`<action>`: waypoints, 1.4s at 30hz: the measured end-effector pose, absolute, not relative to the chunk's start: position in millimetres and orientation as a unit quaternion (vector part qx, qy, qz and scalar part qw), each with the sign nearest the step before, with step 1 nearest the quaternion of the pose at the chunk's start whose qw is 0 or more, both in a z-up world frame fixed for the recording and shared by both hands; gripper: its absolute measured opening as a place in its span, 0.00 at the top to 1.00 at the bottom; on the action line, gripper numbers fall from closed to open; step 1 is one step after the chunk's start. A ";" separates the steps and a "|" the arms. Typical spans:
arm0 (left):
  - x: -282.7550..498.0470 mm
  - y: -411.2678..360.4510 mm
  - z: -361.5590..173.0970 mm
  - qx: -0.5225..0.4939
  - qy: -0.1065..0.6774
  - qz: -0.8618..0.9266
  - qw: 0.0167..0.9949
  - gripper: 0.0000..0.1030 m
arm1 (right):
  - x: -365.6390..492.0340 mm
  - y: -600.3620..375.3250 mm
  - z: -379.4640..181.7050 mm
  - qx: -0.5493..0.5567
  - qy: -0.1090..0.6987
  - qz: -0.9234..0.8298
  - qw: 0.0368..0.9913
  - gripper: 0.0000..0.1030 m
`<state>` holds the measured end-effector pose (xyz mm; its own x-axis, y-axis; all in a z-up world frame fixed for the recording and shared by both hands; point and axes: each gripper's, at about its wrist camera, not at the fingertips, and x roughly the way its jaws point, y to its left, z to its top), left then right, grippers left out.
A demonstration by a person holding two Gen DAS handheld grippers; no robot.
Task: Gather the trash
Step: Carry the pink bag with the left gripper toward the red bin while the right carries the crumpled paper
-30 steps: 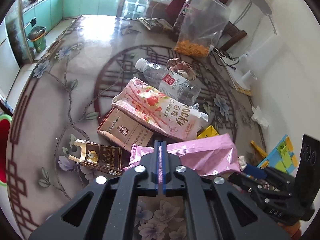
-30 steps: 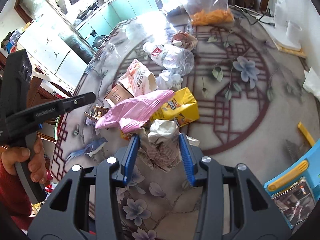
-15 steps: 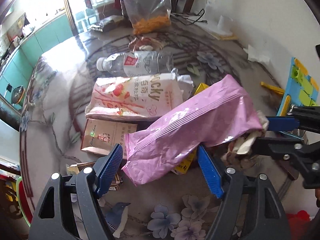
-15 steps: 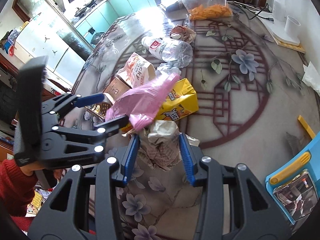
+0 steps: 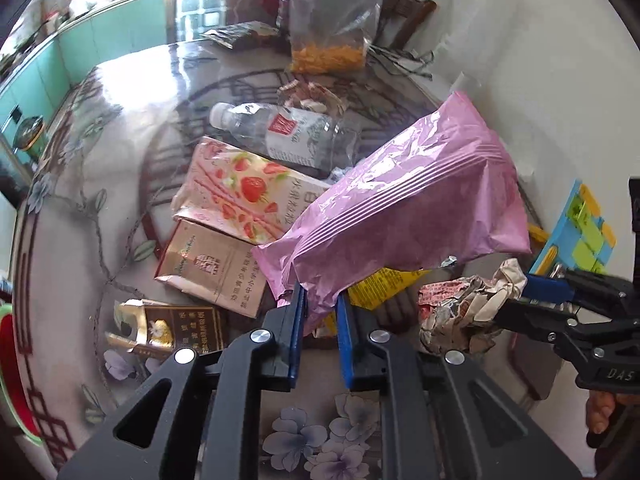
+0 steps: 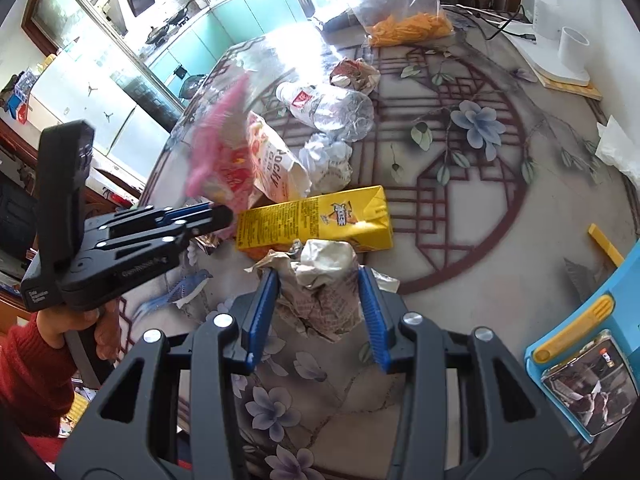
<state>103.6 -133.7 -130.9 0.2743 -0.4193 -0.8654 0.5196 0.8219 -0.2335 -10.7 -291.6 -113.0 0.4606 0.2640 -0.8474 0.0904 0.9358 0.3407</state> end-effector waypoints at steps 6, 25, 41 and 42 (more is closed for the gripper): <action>94.5 -109.0 -99.3 -0.038 0.513 -0.274 0.813 0.88 | -11.1 -290.4 -89.9 0.178 0.491 0.059 0.851 0.60; 77.1 -36.0 -60.4 -0.096 0.487 -0.203 0.844 0.88 | 10.4 -237.8 -42.0 0.159 0.442 0.132 0.873 0.60; 68.8 32.2 -59.8 -0.100 0.470 -0.146 0.865 0.88 | 22.8 -173.1 -40.1 0.131 0.451 0.167 0.867 0.60; 70.0 37.7 -60.8 -0.102 0.470 -0.144 0.865 0.88 | 23.8 -168.3 -40.7 0.129 0.452 0.166 0.867 0.60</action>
<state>70.0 37.7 -60.8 0.5159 -0.3450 -0.7841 0.1533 0.9377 -0.3117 23.8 -168.3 -40.7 0.5360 0.4039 -0.7413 -0.1703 0.9118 0.3737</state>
